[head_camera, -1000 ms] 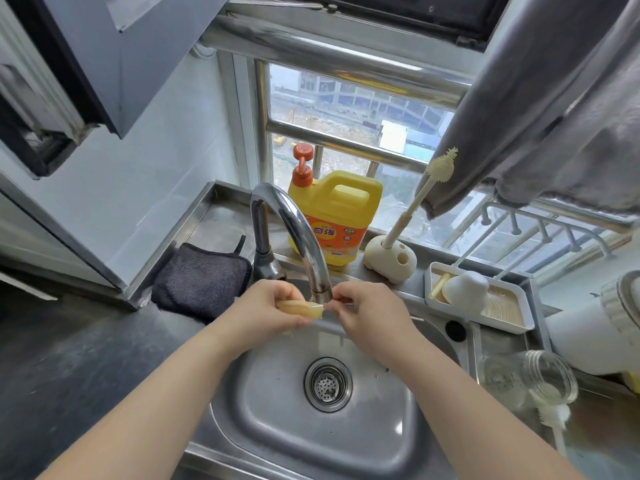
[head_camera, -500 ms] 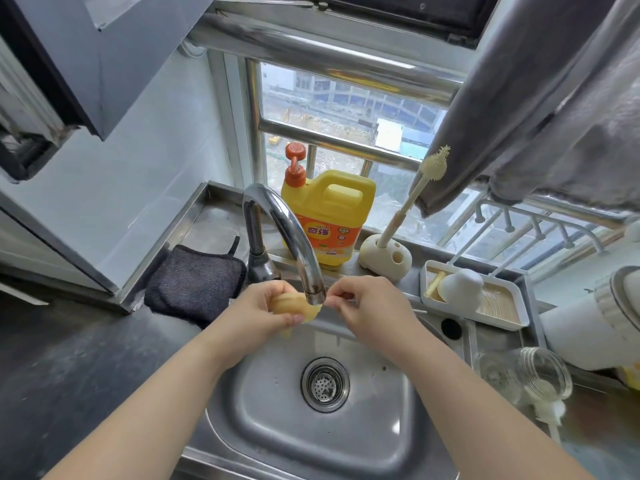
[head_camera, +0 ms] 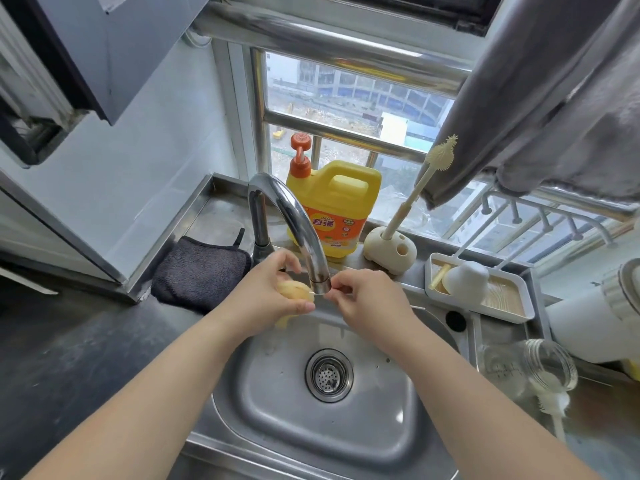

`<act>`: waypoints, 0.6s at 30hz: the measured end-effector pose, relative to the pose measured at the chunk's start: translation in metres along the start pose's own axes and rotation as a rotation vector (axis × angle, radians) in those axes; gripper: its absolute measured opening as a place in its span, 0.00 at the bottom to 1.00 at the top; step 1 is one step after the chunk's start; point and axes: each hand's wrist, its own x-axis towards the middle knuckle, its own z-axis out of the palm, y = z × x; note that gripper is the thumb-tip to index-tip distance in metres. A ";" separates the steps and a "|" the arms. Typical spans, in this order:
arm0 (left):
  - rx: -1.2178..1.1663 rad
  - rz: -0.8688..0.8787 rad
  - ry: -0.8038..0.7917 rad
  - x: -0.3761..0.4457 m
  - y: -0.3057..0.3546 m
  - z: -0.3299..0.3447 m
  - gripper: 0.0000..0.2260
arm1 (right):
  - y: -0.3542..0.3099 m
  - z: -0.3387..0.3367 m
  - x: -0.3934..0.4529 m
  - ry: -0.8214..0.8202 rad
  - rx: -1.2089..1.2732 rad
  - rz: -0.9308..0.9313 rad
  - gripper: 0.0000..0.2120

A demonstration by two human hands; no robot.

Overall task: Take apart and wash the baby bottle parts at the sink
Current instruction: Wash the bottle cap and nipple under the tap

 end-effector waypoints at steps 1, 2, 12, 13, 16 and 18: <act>0.015 0.006 -0.021 0.001 -0.001 0.001 0.21 | -0.001 0.001 0.000 -0.003 -0.008 -0.007 0.07; 0.052 0.014 -0.037 0.001 -0.001 0.003 0.20 | -0.002 0.002 0.000 -0.006 -0.017 -0.014 0.09; 0.060 0.053 -0.016 0.001 -0.002 -0.001 0.10 | 0.010 -0.001 0.003 0.000 0.022 0.029 0.05; 0.067 0.054 -0.032 0.000 -0.002 0.001 0.13 | 0.006 0.001 0.003 -0.001 0.004 0.002 0.05; 0.045 0.063 -0.034 -0.002 -0.002 0.003 0.11 | 0.003 0.003 0.004 -0.019 -0.034 -0.013 0.05; -0.021 0.072 -0.012 -0.003 -0.004 0.001 0.07 | 0.012 0.000 0.004 -0.032 -0.009 0.041 0.05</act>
